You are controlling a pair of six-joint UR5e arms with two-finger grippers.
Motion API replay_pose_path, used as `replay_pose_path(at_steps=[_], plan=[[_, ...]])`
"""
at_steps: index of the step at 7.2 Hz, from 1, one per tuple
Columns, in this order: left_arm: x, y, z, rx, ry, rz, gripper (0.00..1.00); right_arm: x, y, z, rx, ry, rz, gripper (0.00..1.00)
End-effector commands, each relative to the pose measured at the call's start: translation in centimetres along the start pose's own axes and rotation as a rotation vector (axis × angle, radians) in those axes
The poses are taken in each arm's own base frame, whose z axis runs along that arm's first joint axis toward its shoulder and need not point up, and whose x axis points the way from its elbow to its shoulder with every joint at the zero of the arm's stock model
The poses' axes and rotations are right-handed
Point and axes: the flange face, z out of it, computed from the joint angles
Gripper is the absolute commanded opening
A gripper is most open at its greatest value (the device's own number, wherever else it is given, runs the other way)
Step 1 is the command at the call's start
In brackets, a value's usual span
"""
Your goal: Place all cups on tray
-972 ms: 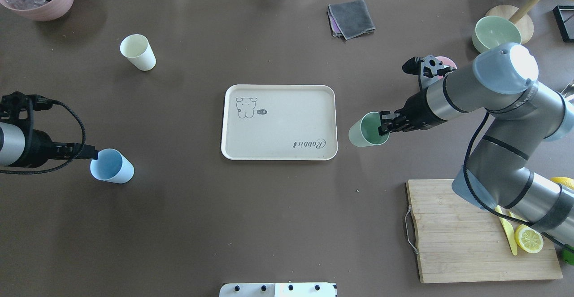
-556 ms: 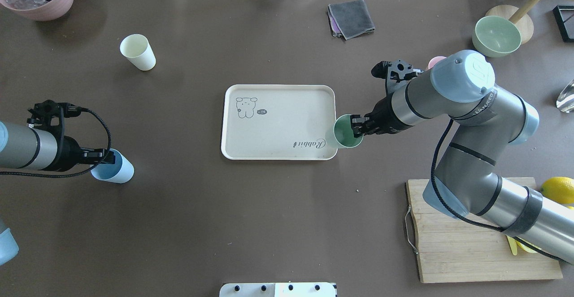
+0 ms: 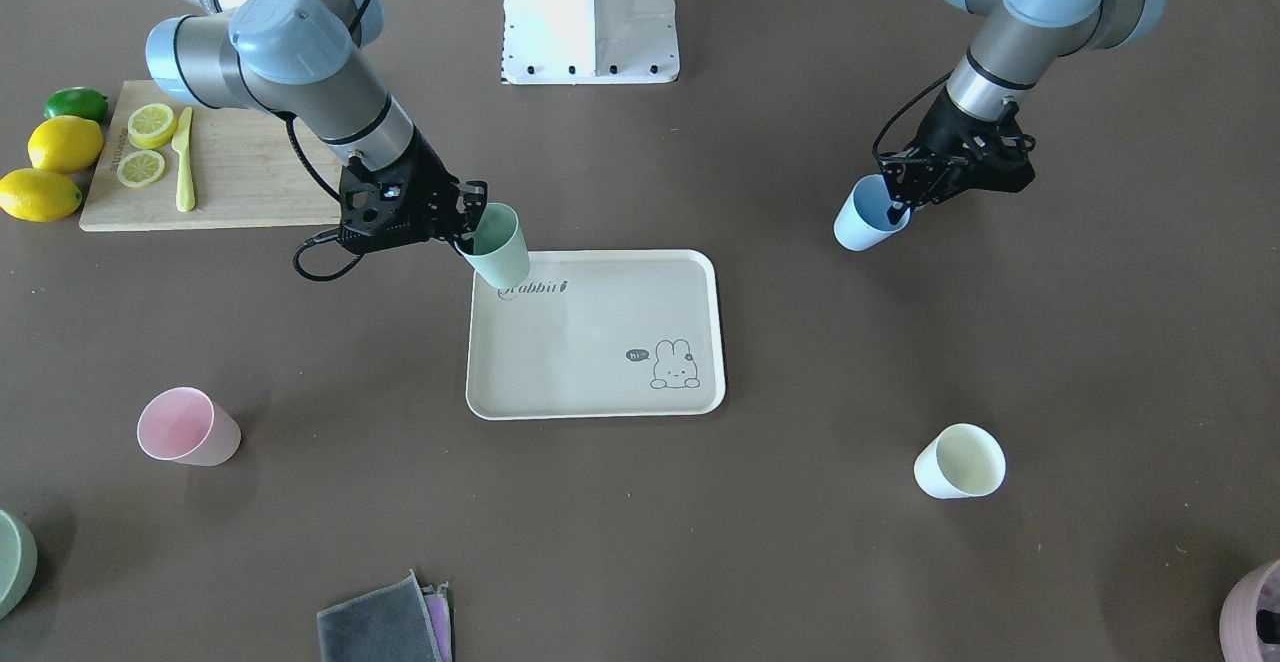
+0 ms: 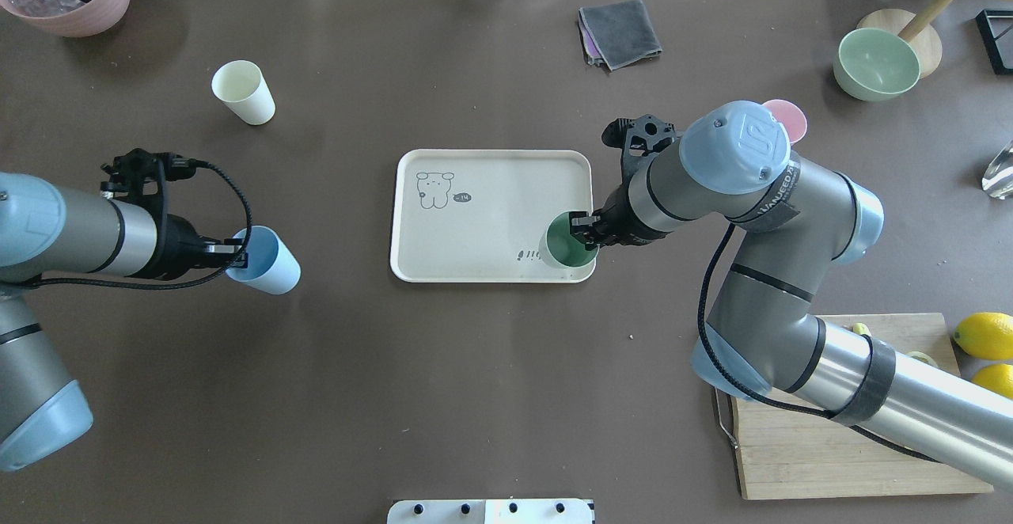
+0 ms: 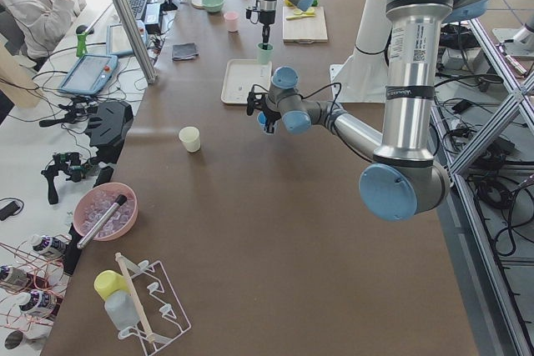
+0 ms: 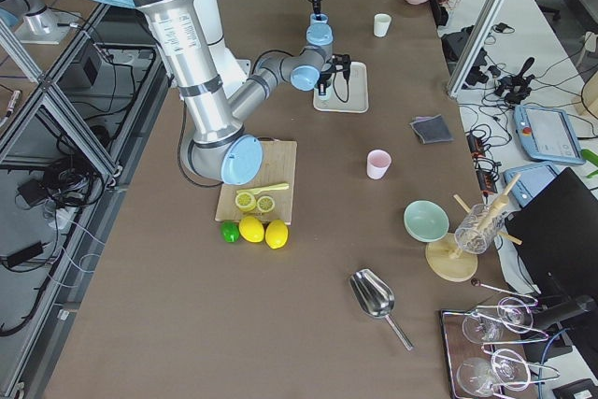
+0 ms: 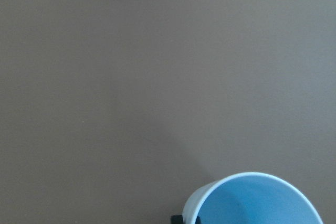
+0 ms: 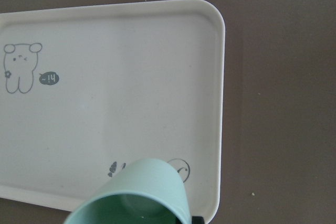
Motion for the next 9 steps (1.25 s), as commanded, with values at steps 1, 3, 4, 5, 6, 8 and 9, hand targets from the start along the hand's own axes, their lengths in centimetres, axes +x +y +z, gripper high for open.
replay_pose_path(at_steps=[1, 3, 4, 5, 6, 8, 9], plan=[[12.5, -4.8, -0.5, -0.016, -0.062, -0.077, 0.0, -0.8, -0.4, 0.9, -0.007, 0.041, 0.014, 0.98], [19.2, -6.2, 2.2, -0.02, -0.052, -0.115, 0.0, 0.3, -3.6, -1.9, -0.027, 0.024, 0.059, 1.0], [21.3, -6.2, 4.1, 0.0, -0.069, -0.104, 0.0, 2.8, -6.5, -5.2, -0.072, -0.011, 0.103, 1.0], [22.7, -6.4, 5.8, 0.0, -0.085, -0.116, 0.0, 5.8, -8.9, -6.9, -0.054, 0.002, 0.12, 1.0], [22.8, -6.2, 7.3, 0.0, -0.073, -0.132, 0.0, 9.8, -11.6, -8.2, -0.036, 0.061, 0.072, 1.0], [22.9, -6.4, 8.4, 0.021, -0.059, -0.12, 0.97, 19.3, -17.0, -9.0, -0.052, 0.179, 0.01, 0.99], [22.5, -7.7, 6.6, 0.044, -0.045, -0.122, 0.97, 24.0, -18.9, -8.7, -0.065, 0.219, -0.015, 0.98]])
